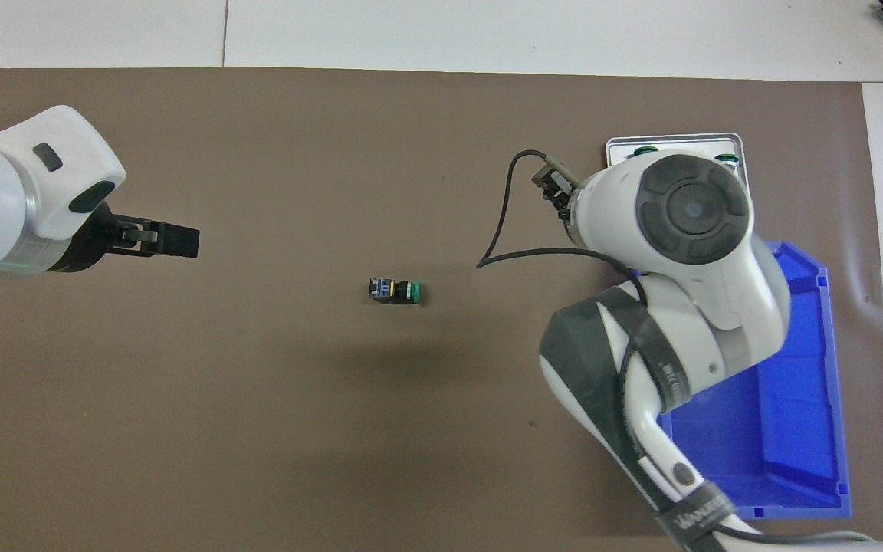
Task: Place and press button with both arms
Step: 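Withdraw the right gripper while the left gripper reaches the button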
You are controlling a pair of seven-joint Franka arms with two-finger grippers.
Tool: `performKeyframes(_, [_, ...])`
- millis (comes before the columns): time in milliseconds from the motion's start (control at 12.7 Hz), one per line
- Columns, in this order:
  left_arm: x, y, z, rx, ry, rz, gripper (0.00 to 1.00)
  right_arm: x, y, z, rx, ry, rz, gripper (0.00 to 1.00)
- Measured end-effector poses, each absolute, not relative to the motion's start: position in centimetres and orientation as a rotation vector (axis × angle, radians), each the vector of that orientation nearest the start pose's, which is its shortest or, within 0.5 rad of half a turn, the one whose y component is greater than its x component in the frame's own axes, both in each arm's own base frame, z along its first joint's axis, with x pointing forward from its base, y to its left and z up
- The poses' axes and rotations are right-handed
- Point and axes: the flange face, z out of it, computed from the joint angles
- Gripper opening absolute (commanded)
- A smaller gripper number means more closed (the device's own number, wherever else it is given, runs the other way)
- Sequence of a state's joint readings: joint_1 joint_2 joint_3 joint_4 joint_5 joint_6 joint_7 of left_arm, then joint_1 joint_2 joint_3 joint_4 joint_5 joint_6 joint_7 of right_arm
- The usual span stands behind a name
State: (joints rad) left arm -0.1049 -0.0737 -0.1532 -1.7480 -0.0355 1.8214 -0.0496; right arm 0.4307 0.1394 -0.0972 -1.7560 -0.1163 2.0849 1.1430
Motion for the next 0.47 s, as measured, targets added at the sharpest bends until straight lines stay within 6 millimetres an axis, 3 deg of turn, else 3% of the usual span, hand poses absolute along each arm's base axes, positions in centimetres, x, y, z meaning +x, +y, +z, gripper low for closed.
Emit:
performKeyframes(236, [53.2, -18.2, 58.8, -3.117, 0.626, -0.209, 1.00, 59.4, 9.9, 53.2, -2.981, 0.872, -0.255, 1.00])
performKeyframes(394, [54.0, -21.2, 56.2, -3.097, 0.758, -0.204, 1.00, 58.8, 5.0, 54.5, -3.033, 0.753, -0.214, 1.00])
performKeyframes(472, [54.6, -22.9, 54.6, -3.090, 0.812, -0.196, 1.00, 58.3, 3.5, 54.9, -3.055, 0.697, -0.188, 1.00])
